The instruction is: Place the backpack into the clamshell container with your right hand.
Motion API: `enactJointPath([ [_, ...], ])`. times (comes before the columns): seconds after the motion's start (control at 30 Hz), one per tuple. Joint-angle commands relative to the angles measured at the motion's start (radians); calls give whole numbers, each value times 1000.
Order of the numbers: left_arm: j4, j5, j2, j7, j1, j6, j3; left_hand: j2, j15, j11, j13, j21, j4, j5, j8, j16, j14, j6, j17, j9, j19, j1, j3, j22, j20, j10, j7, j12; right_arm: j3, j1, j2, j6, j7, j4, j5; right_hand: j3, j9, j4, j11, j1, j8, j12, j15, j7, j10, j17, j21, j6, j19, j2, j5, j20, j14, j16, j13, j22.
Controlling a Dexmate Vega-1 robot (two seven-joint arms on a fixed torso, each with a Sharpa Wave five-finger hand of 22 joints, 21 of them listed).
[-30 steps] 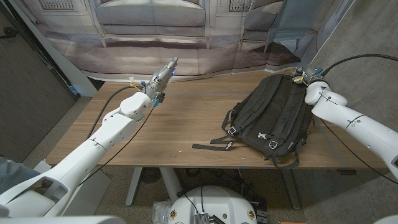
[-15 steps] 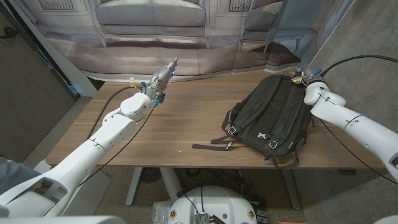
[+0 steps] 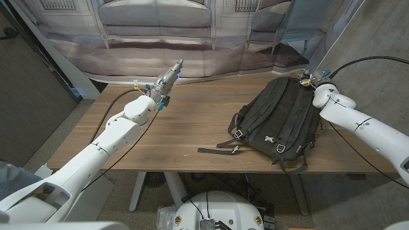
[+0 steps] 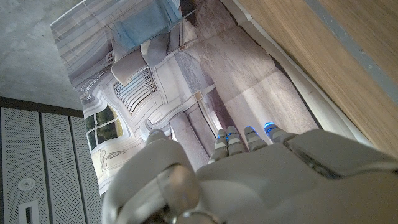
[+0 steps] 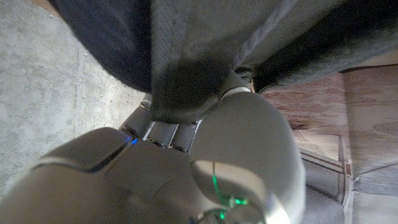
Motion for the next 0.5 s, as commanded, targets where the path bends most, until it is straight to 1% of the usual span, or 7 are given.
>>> enactJointPath([
  [0.03, 5, -2, -2, -5, -1, -5, 1, 10, 0, 0, 3, 4, 1, -5, 0, -1, -12, 0, 2, 3, -43, 3, -6, 4, 2, -9, 2, 4, 1, -2, -5, -20, 6, -16, -2, 32, -3, 12, -35, 29, -10, -14, -67, -7, 42, -9, -8, -2, -15, 52, 1, -151, -13, -15, -20, 0],
  [0.07, 6, -2, -2, -7, -3, -4, 1, 10, 0, 0, 3, 4, 1, -5, 0, -1, -12, 0, 2, 3, -43, 3, -6, 4, 2, -9, 2, 4, 1, -2, -6, -20, 8, -17, -2, 32, -4, 14, -35, 27, -12, -18, -67, -8, 41, -11, -8, -3, -17, 54, 0, -152, -12, -16, -25, 0],
  [0.17, 12, -1, -4, -12, -7, -6, 4, 11, 0, 0, 3, 4, 1, -5, 0, -1, -13, 0, 2, 3, -43, 3, -6, 4, 2, -8, 2, 5, 1, -2, -8, -23, 12, -21, -2, 30, -11, 28, -31, 7, -24, -41, -65, -11, 32, -39, -19, -12, -38, 63, -3, -154, -21, -39, -55, -4],
  [0.3, 18, -2, -5, -14, -8, -9, 5, 12, 0, 0, 3, 4, 1, -5, 0, -1, -13, 1, 2, 3, -43, 3, -6, 4, 2, -9, 3, 4, 0, 0, -9, -32, 17, -26, -3, 26, -18, 39, -28, -17, -39, -65, -62, -12, 22, -76, -28, -30, -54, 59, -6, -154, -40, -71, -85, -9],
  [0.4, 23, -4, -7, -16, -9, -10, 6, 12, -1, 0, 3, 4, 1, -5, 0, 0, -12, 1, 2, 3, -43, 4, -7, 4, 2, -9, 2, 4, 4, -2, -4, -37, 11, -29, 1, 25, -22, 39, -24, -23, -46, -74, -63, -13, 22, -91, -30, -37, -57, 57, -6, -155, -46, -84, -100, -10],
  [0.5, 25, -3, -8, -17, -10, -14, 5, 13, 0, 0, 3, 4, 1, -5, 1, 0, -12, 2, 2, 3, -43, 4, -7, 4, 3, -11, 1, 4, 1, 2, -5, -40, 15, -28, 0, 24, -26, 41, -20, -34, -56, -91, -57, -12, 10, -115, -34, -46, -61, 52, -7, -160, -67, -109, -122, -13],
])
